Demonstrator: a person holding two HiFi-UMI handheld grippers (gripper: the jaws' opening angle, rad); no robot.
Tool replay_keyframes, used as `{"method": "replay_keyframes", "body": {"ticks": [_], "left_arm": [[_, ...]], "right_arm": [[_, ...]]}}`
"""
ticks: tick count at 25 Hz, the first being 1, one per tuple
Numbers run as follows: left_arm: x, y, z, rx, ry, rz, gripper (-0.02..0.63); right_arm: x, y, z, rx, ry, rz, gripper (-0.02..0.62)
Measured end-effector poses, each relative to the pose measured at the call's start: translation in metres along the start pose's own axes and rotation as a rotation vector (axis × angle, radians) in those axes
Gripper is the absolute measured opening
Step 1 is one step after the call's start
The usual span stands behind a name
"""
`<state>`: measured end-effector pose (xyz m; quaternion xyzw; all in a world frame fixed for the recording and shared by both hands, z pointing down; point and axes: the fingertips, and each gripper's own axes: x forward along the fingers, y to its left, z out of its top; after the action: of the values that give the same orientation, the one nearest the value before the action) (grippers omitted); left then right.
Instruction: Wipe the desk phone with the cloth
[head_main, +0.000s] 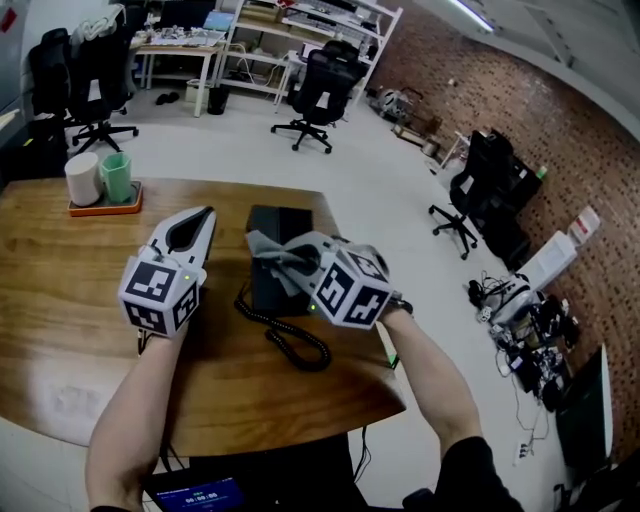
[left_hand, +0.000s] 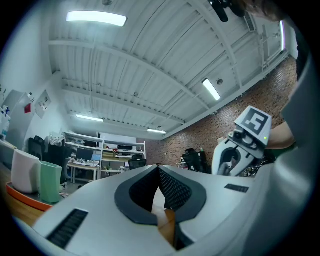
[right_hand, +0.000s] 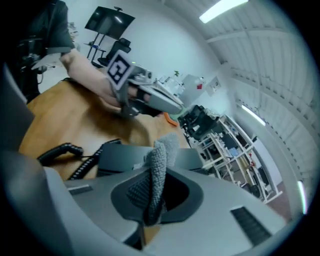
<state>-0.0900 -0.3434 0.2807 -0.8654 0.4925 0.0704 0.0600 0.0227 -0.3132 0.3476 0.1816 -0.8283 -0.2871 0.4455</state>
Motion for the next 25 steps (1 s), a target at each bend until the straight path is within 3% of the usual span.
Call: {"method": "replay_keyframes", "body": {"ticks": [5,8,10,15,17,20,25], "left_arm": [[-0.001,0.004,-0.002,0.0,0.002,0.002,-0.002],[0.0,0.003,-0.001,-0.001,0.001,0.0,-0.002],[-0.001,0.003,-0.003,-0.001,0.002,-0.001,-0.002],[-0.002,0.004,-0.003,-0.002,-0.002,0.002,-0.002],[-0.001,0.003,-0.003,-0.002,-0.003,0.001,-0.002],[-0.001,0.0,-0.003,-0.005,-0.003,-0.001,-0.002],[-0.001,-0.002,0.0,0.0,-0.003,-0.01,-0.002]], "right_arm": [[-0.023,0.079,0.002,-0.159,0.029,0.179,0.026],[-0.037,0.091,0.001,-0.208,0.042,0.248,0.026],[-0.038,0.061,0.006,-0.148,0.005,0.169,0.026],[-0.025,-0.073,0.004,0.097,-0.033,-0.246,0.026],[-0.013,-0.103,-0.006,0.163,-0.011,-0.325,0.026],[0.01,-0.118,-0.026,0.193,0.055,-0.337,0.026],[0.016,-0.092,-0.038,0.15,0.103,-0.253,0.026]]}}
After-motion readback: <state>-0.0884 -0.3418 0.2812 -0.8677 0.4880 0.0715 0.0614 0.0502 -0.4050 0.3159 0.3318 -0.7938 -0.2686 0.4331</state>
